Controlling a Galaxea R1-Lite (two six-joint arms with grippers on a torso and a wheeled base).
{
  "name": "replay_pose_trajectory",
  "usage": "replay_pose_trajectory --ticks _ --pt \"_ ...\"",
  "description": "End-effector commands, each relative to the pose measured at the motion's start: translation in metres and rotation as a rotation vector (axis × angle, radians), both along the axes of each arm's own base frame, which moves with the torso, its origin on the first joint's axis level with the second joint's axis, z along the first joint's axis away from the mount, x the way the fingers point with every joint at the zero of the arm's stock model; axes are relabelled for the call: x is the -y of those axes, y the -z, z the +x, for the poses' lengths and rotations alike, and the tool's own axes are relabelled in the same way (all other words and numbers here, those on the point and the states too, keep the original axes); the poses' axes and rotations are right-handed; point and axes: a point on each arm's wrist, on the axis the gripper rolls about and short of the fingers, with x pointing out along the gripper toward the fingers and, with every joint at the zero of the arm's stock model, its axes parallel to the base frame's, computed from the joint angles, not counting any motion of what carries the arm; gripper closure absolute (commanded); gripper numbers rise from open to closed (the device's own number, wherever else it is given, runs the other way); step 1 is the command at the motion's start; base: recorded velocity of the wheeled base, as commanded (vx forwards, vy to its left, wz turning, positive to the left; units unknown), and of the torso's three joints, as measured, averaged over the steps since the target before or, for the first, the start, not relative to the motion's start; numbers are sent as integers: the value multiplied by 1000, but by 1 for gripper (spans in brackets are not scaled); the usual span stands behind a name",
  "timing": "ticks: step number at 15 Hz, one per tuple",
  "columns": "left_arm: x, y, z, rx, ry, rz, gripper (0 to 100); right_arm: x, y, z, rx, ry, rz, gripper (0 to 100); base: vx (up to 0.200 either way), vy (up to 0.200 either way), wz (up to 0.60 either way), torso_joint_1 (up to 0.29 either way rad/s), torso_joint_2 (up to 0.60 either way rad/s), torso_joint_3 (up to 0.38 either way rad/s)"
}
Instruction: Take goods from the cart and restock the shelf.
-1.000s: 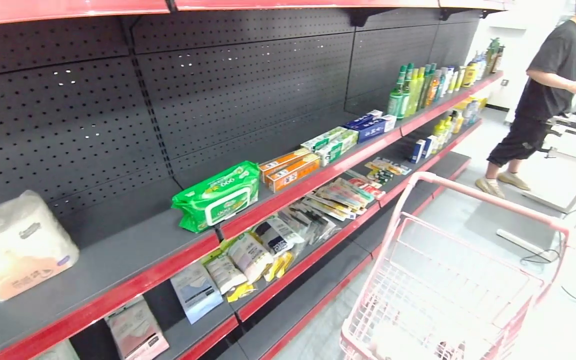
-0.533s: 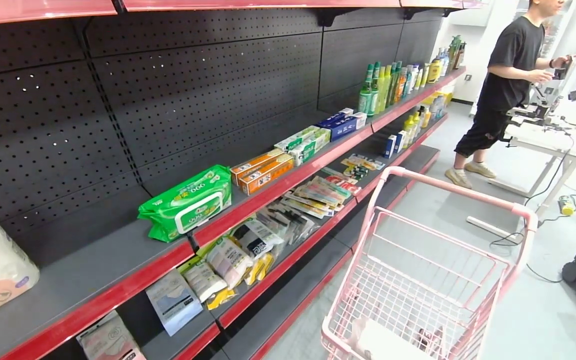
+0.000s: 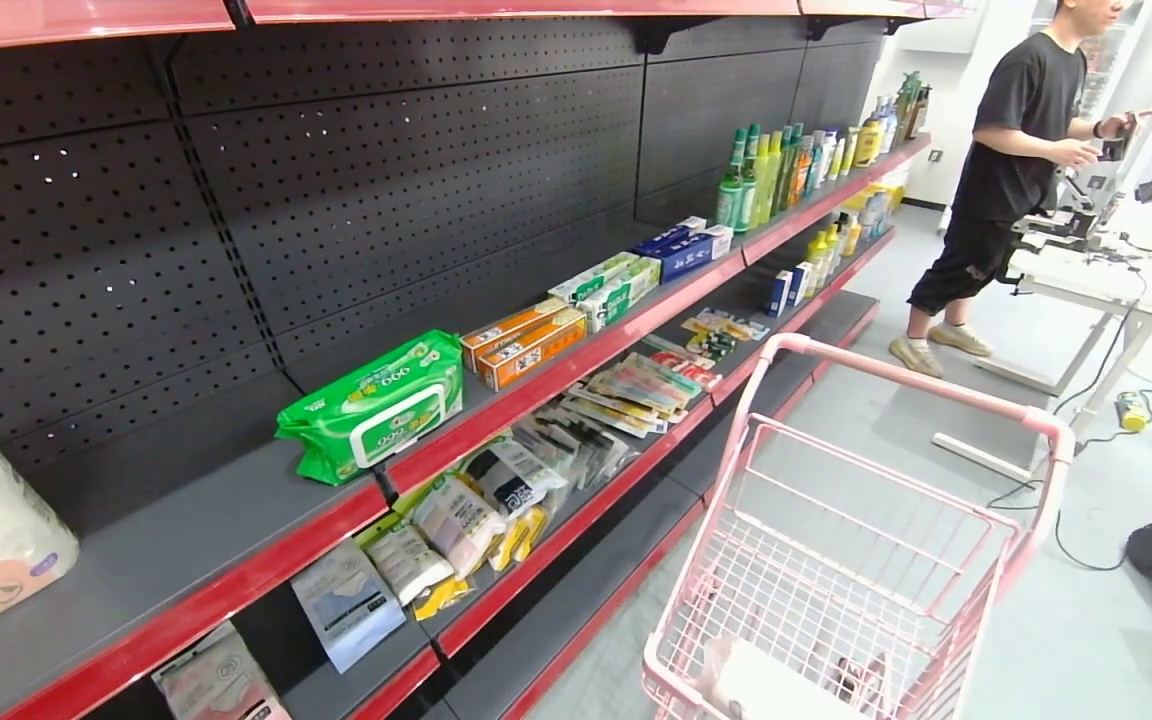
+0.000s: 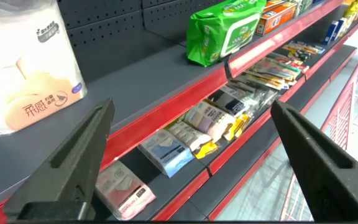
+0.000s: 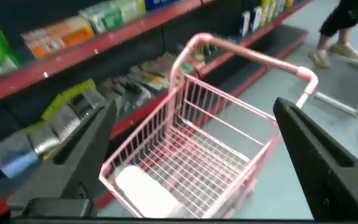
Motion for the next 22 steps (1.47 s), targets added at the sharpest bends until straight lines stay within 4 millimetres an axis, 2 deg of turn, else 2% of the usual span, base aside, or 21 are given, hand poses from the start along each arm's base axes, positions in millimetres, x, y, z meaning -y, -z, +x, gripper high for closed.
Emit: replay_pose_trajectory --ticks 1,5,7,12,14,17,19,22 --pt "0 0 0 0 -1 0 0 0 4 102 -428 13 -113 0 0 0 0 0 0 0" --pt "0 0 0 0 -1 0 0 -14 53 110 -831 -207 -103 0 0 0 0 0 0 0" --pt "0 0 0 0 -1 0 0 -20 76 124 -967 -281 -141 0 0 0 0 0 0 0" --pt "0 0 0 0 -1 0 0 -25 95 149 -1069 -412 -248 0 0 0 0 0 0 0" --pt "0 0 0 0 -1 0 0 -37 105 158 -1113 -487 -286 0 0 0 0 0 0 0" --pt "0 0 0 0 -1 0 0 -50 120 184 -1149 -571 -372 0 0 0 0 0 0 0" --pt "0 0 0 0 -1 0 0 -63 132 205 -1116 -580 -419 0 0 0 0 0 0 0" --pt "0 0 0 0 -1 0 0 -82 139 221 -1094 -621 -456 0 0 0 0 0 0 0"
